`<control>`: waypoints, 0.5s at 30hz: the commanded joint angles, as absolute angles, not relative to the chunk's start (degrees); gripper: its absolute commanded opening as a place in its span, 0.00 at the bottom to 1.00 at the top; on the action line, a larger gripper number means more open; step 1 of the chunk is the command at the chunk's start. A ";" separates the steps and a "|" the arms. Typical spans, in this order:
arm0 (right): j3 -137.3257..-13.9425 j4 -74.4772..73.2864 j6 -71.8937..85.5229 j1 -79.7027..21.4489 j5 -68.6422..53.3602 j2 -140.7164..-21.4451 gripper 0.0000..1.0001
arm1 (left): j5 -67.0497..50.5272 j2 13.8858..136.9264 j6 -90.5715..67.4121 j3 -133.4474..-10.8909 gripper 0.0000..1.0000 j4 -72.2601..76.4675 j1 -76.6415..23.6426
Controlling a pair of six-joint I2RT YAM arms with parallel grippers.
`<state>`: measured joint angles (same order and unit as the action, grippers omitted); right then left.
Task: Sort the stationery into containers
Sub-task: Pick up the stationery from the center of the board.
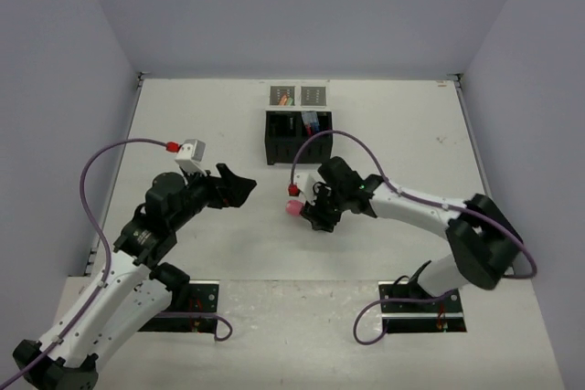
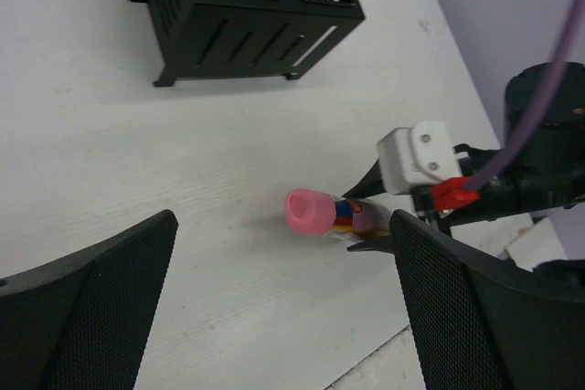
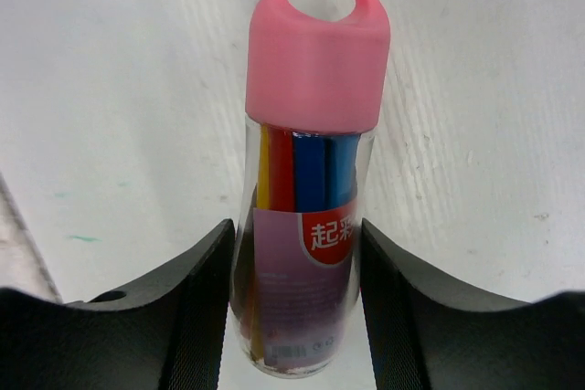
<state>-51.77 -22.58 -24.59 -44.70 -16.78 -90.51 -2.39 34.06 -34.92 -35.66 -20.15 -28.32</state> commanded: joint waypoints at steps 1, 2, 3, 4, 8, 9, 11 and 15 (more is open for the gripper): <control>-43.49 -1.69 -11.57 -45.05 -28.39 -72.37 0.00 | -19.70 34.14 -39.94 -30.71 1.00 2.85 -28.48; -41.00 1.36 -8.40 -45.00 -30.64 -69.82 0.00 | -22.81 34.19 -41.55 -29.29 1.00 11.29 -28.48; -40.10 5.66 -4.96 -45.00 -31.61 -67.12 0.00 | -27.18 34.91 -43.88 -26.96 1.00 15.59 -28.40; -39.08 8.23 -2.79 -45.00 -33.05 -65.65 0.00 | -30.04 35.55 -45.48 -25.36 1.00 21.05 -28.39; -36.29 14.94 4.44 -45.08 -37.04 -61.04 0.00 | -36.02 41.31 -49.23 -23.07 1.00 39.92 -29.06; -35.38 16.61 5.54 -45.09 -37.16 -59.79 0.00 | -35.89 42.53 -48.92 -23.71 1.00 40.00 -29.39; -33.27 21.35 7.48 -45.05 -35.70 -56.01 0.00 | -35.92 45.62 -47.97 -25.84 1.00 39.91 -30.56; -34.64 18.61 7.25 -45.09 -36.79 -52.32 0.00 | -35.60 51.02 -47.35 -27.79 0.98 41.23 -32.99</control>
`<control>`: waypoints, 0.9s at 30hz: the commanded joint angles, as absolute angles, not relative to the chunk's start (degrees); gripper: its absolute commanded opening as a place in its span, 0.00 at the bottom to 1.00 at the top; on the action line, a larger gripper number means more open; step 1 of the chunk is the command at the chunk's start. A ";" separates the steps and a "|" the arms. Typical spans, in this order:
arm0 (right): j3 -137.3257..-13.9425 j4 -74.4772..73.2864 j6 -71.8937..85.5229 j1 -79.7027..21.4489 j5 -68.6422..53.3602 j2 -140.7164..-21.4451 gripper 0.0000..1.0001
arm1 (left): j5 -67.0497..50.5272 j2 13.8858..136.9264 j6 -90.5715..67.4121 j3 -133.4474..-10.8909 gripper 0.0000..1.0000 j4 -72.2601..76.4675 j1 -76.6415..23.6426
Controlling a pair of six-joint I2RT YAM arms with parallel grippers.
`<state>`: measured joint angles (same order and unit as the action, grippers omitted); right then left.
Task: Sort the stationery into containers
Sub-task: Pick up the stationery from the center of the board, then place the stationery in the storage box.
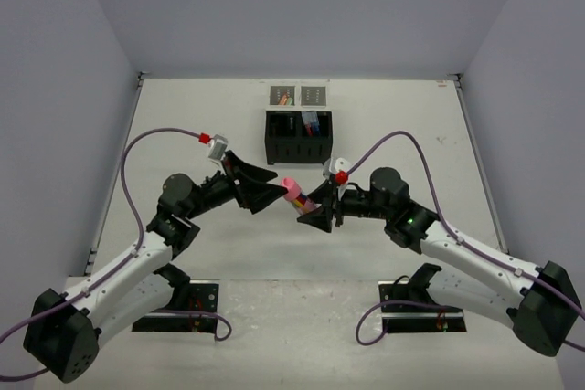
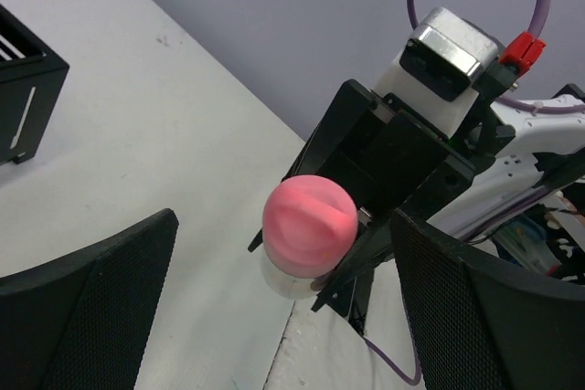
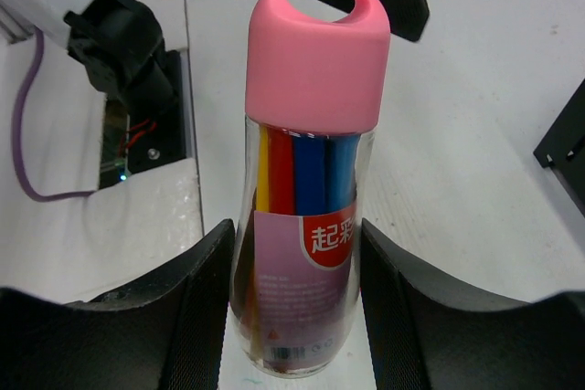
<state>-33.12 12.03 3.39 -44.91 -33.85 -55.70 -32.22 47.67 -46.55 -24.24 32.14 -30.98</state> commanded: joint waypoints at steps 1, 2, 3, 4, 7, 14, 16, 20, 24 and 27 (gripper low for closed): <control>-35.12 18.37 6.95 -45.02 -37.00 -52.17 0.00 | -35.60 51.41 -47.37 -28.12 0.97 41.97 -33.71; -35.71 17.63 6.55 -45.04 -37.12 -51.97 0.00 | -35.25 52.38 -47.06 -28.98 0.94 42.34 -35.08; -36.31 16.66 6.15 -45.09 -37.25 -51.75 0.00 | -34.78 53.68 -46.64 -30.01 0.91 42.51 -36.59; -36.54 15.99 6.07 -45.09 -37.11 -51.53 0.00 | -34.33 54.88 -46.11 -30.76 0.89 42.14 -37.35; -37.51 13.54 4.77 -45.01 -36.64 -51.24 0.00 | -31.89 56.65 -43.54 -33.46 0.75 39.47 -39.84; -36.33 13.95 4.63 -45.03 -34.39 -49.39 0.00 | -30.62 56.46 -42.16 -35.80 0.11 36.47 -40.11; -36.04 14.78 5.12 -45.00 -32.81 -48.39 0.00 | -31.03 57.24 -41.83 -36.56 0.00 35.21 -40.08; -36.08 15.20 6.23 -44.96 -29.35 -46.95 0.14 | -30.68 58.39 -41.58 -36.39 0.00 34.20 -40.12; -34.98 14.91 7.38 -45.00 -23.40 -44.83 0.99 | -26.97 59.74 -40.00 -38.40 0.00 31.04 -40.08; -34.81 9.64 5.84 -45.00 -16.72 -42.09 0.99 | -21.06 61.56 -35.18 -42.32 0.00 24.47 -40.08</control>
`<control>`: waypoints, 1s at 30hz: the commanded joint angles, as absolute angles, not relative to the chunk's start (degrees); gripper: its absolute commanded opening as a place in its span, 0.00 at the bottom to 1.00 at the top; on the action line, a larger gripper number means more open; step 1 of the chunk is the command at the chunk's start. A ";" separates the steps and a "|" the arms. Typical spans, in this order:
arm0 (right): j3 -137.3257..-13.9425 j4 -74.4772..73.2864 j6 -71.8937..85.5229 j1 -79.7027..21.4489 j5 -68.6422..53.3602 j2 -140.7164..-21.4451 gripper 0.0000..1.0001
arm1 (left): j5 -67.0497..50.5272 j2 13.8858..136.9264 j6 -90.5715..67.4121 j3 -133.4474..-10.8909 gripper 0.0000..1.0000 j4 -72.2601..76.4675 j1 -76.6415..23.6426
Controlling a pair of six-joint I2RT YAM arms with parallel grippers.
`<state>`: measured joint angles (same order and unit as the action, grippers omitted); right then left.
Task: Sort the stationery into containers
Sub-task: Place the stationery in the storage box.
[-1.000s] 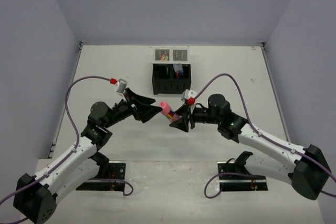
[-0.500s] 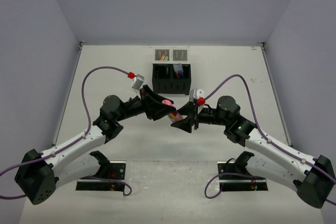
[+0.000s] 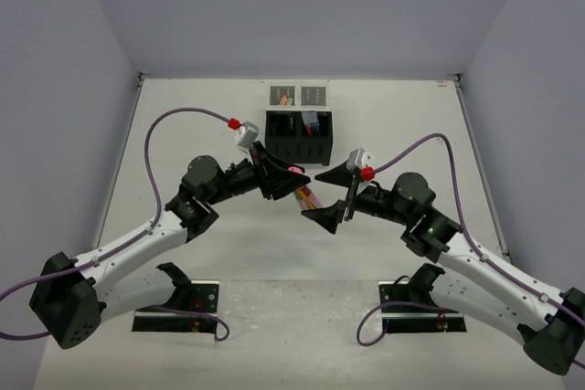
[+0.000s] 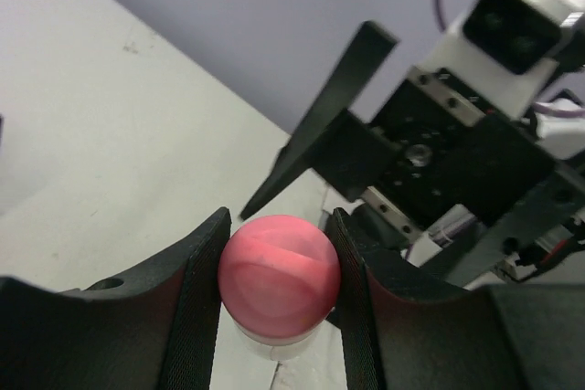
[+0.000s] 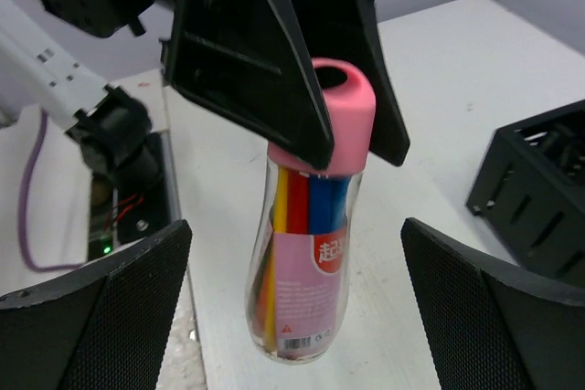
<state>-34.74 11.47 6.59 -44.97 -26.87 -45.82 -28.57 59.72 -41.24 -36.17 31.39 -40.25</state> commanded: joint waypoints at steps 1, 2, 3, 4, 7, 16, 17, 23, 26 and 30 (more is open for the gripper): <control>-34.96 5.05 5.25 -45.00 -14.14 -40.90 0.99 | -17.11 63.28 -34.12 -44.99 0.00 23.32 -40.16; -34.84 2.81 5.32 -45.00 -9.47 -38.47 0.99 | -13.10 64.27 -32.59 -47.84 0.00 21.16 -40.17; -34.60 -0.28 6.09 -45.00 -4.42 -36.65 0.99 | -10.75 66.13 -30.92 -49.69 0.00 19.06 -40.17; -34.28 -3.37 6.76 -45.00 -0.76 -33.76 0.99 | -7.96 68.73 -29.73 -52.29 0.00 17.56 -40.12; -33.35 -6.94 8.55 -45.00 10.24 -24.92 0.99 | -1.18 74.57 -26.13 -61.84 0.00 15.09 -40.05; -35.02 -11.64 9.45 -44.96 10.74 -19.46 0.99 | 17.08 103.61 -15.84 -93.04 0.00 12.47 -36.84; -35.34 -11.87 9.22 -44.92 9.31 -20.13 0.99 | 17.94 107.27 -14.94 -96.11 0.00 13.10 -36.09; -35.18 -10.20 7.91 -44.91 5.42 -20.75 0.99 | 12.25 120.89 -13.95 -110.04 0.00 16.96 -32.12; -35.41 -10.50 7.56 -44.96 5.75 -20.66 0.99 | 11.24 126.96 -12.95 -115.41 0.00 15.59 -31.69; -35.71 -10.55 7.32 -44.94 4.78 -19.95 0.99 | 10.66 129.17 -12.28 -116.48 0.00 15.00 -31.64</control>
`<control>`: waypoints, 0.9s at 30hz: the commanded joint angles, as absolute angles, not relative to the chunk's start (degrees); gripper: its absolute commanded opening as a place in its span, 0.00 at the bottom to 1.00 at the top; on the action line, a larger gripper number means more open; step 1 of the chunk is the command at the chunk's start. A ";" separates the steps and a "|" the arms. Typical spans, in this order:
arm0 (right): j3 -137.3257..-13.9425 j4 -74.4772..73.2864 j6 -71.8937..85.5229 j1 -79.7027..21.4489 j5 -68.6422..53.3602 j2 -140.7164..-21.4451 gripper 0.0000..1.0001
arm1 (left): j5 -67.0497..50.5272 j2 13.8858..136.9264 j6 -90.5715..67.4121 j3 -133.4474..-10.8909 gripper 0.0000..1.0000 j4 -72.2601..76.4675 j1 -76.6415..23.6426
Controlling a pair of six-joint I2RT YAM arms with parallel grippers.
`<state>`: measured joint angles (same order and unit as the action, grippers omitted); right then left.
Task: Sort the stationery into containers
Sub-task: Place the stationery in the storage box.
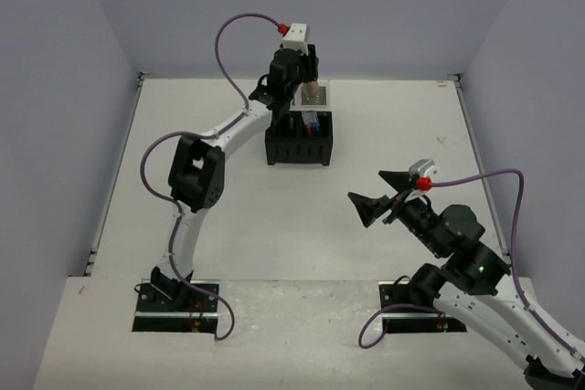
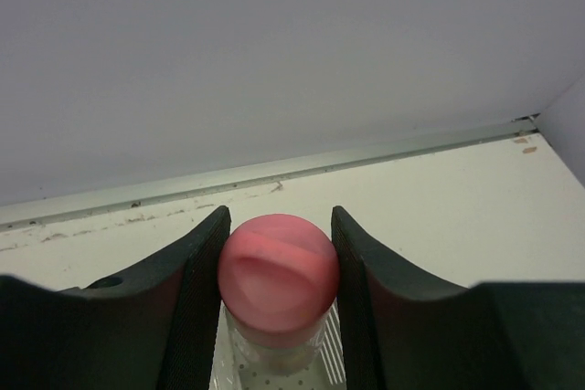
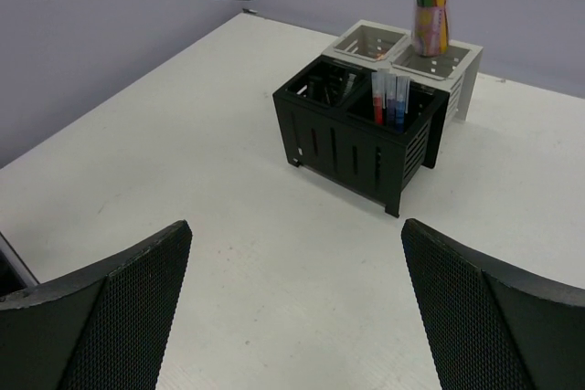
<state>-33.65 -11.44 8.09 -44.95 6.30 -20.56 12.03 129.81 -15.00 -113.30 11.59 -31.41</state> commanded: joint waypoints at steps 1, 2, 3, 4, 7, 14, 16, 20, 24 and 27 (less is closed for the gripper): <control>-35.66 -10.52 7.30 -44.94 4.94 -19.76 0.99 | 10.47 128.56 -12.43 -114.73 0.00 16.03 -31.64; -35.62 -10.48 7.30 -44.98 5.09 -19.61 0.99 | 10.35 127.87 -12.63 -112.70 0.00 17.26 -31.64; -35.55 -10.41 7.32 -45.00 5.18 -19.47 0.99 | 10.29 127.19 -12.76 -110.76 0.00 18.38 -31.64; -35.43 -10.29 7.38 -45.00 5.19 -19.35 0.99 | 10.28 126.54 -12.83 -108.98 0.00 19.33 -31.64; -35.17 -10.12 7.22 -45.00 5.59 -19.57 0.99 | 9.88 125.46 -12.90 -105.09 0.00 21.21 -31.64; -35.60 -10.72 6.87 -45.00 5.35 -21.43 0.99 | 6.97 122.85 -14.82 -103.96 0.68 19.91 -31.98; -35.69 -10.81 6.67 -44.95 6.93 -21.95 0.99 | 7.95 120.51 -14.75 -104.40 0.78 18.93 -33.33; -36.47 -11.97 6.85 -45.00 11.32 -23.03 0.99 | 12.95 115.13 -11.34 -107.48 0.97 15.21 -36.86; -37.58 -14.39 12.37 -44.97 22.82 -24.01 0.99 | 23.27 108.24 -13.49 -113.38 1.00 -4.80 -39.25; -39.83 -19.52 17.17 -44.92 33.49 -24.72 0.99 | 32.48 97.05 -18.82 -104.08 1.00 -15.21 -39.21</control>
<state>-35.03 -13.82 9.89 -44.99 16.33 -23.62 17.37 112.93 -13.69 -109.77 1.71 -39.73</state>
